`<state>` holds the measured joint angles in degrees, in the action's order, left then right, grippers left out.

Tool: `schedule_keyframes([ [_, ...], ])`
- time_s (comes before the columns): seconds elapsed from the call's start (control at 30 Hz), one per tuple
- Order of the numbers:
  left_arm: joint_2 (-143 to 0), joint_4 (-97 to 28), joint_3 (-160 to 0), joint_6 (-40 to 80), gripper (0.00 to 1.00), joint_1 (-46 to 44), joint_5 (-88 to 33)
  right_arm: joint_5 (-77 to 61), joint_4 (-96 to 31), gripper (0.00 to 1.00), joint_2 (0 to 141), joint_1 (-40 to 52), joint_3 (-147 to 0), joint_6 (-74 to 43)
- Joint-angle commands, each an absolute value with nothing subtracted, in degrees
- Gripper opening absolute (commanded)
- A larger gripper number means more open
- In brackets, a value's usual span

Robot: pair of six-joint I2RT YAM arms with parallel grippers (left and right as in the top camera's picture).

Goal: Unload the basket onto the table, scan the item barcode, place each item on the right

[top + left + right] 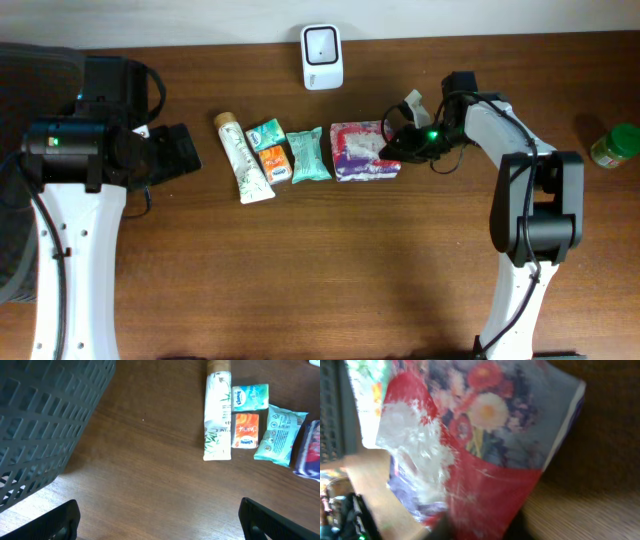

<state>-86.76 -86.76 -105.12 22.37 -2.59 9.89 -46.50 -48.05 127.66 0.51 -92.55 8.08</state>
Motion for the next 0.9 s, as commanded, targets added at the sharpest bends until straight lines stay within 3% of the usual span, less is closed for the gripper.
schedule_keyframes([
  [0.0, -86.1, -86.7, -105.4, 23.1, 0.99, -2.4, 10.2, -54.0, -46.7, 0.04, 127.7, 0.8, -92.1, 9.7],
  [0.3, -86.1, -86.7, -105.4, 23.1, 0.99, -2.4, 10.2, -56.8, -45.3, 0.04, 122.8, 4.2, -92.9, 20.8],
  [0.87, -86.1, -86.7, -105.4, 23.1, 0.99, -2.4, 10.2, -53.6, -32.1, 0.04, 113.8, 10.3, -92.9, 23.6],
])
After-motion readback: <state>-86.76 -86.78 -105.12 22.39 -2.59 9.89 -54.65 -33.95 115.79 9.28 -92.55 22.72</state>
